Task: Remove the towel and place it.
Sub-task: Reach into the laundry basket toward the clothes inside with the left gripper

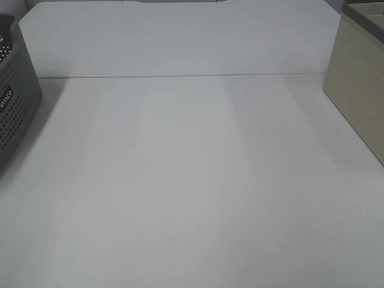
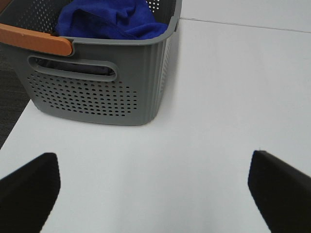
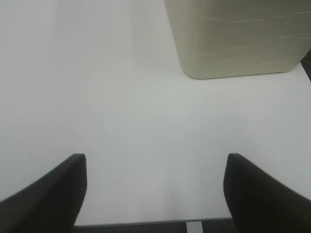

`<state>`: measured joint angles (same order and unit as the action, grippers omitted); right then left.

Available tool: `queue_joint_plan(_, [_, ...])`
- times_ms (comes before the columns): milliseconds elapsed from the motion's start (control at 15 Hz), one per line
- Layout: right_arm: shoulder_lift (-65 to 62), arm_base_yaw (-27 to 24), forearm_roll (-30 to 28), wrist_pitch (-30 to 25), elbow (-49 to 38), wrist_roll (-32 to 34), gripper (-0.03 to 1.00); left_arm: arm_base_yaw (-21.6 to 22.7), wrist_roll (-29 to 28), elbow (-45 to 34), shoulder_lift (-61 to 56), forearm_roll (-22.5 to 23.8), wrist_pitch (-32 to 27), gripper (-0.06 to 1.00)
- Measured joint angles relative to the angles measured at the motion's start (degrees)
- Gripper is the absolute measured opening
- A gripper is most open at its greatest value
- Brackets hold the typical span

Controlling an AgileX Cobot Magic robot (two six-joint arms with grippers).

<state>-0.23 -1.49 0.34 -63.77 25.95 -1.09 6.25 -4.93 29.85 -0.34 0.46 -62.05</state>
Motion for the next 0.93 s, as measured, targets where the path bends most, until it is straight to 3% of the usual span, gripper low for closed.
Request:
queue_joint_plan(667, [0.0, 0.0, 0.0, 0.0, 0.0, 0.0, 0.73, 0.0, 0.8, 0.0, 0.0, 0.0, 0.0, 0.99])
queue_joint_plan(933, [0.0, 0.0, 0.0, 0.0, 0.0, 0.0, 0.73, 0.0, 4.9, 0.0, 0.0, 0.0, 0.0, 0.99])
